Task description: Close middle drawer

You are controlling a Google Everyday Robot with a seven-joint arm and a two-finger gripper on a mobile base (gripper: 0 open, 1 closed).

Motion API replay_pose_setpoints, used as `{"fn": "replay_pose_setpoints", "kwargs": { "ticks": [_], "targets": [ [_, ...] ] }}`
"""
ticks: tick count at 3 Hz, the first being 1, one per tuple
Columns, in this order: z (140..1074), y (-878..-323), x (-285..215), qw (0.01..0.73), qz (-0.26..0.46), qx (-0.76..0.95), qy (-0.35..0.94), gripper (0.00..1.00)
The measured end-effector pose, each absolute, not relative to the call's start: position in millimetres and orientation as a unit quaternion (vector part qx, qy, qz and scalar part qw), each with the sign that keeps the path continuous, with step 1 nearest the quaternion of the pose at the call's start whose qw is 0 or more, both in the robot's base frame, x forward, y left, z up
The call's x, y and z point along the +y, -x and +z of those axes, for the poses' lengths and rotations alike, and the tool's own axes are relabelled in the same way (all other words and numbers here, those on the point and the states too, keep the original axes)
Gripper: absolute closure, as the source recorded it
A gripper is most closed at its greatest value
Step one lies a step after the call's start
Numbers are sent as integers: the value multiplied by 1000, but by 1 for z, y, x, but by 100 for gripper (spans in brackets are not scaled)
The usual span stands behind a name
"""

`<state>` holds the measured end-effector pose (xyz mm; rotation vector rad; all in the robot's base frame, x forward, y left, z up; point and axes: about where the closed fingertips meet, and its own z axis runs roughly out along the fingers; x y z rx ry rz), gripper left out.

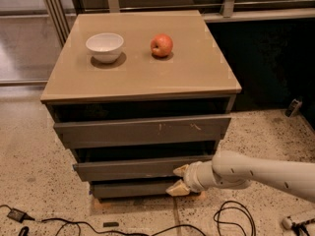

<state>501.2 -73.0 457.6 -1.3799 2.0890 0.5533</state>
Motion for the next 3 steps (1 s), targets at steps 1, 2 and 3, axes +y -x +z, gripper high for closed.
{"fn": "replay_pose_setpoints", "kwargs": {
  "ticks": [1, 2, 3],
  "targets": [
    [447, -521, -61, 283, 196, 778, 525, 65],
    [447, -521, -59, 283, 198, 777, 527, 68],
    [447, -521, -59, 283, 198, 777, 527, 45]
  ]
}}
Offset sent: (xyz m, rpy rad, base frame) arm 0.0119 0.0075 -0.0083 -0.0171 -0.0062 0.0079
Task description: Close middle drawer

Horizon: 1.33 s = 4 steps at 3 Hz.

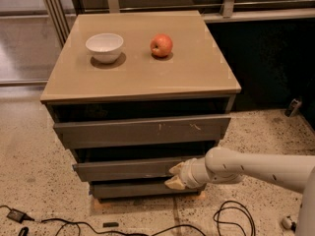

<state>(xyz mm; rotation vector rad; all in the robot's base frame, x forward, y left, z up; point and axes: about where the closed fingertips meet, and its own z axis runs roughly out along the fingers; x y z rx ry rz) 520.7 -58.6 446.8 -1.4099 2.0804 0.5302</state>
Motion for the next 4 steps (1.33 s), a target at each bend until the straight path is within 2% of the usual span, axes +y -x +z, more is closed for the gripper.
{"fn": "replay_pose_setpoints", "kwargs": {
  "ticks": [1, 2, 4],
  "targets": [
    [457, -498, -57, 277, 198, 770, 540, 14],
    [439, -510, -36, 265, 195, 758, 564, 0],
    [406, -523, -22, 239, 189, 759, 575, 0]
  ]
}}
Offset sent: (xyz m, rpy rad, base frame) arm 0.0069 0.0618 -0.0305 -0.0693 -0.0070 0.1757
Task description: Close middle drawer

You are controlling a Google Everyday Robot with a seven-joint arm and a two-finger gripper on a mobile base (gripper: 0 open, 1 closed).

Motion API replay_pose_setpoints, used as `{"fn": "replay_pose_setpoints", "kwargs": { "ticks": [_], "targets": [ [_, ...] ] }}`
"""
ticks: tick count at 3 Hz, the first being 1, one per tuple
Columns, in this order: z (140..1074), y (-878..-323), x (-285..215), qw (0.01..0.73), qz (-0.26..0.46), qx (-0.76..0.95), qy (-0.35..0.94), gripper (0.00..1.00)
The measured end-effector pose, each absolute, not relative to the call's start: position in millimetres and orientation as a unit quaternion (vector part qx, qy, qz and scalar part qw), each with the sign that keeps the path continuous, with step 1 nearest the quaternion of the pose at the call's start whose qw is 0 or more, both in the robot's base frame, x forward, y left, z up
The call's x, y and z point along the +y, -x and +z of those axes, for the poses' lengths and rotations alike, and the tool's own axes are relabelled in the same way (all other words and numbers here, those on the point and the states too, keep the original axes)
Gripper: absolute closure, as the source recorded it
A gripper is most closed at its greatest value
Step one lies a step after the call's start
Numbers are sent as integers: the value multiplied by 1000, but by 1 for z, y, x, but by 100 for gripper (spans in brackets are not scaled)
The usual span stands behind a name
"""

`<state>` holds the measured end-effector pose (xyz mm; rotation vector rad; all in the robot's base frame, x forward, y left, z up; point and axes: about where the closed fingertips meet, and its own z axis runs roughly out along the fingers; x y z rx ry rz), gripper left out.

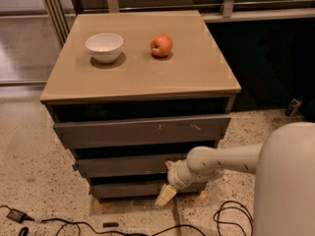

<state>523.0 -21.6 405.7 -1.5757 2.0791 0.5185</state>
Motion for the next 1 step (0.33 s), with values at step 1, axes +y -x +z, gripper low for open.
{"fn": "replay_pose_setpoints", "kwargs": {
  "ticks": [1],
  "targets": [
    [406, -523, -22, 239, 189, 759, 575, 0]
  ]
}}
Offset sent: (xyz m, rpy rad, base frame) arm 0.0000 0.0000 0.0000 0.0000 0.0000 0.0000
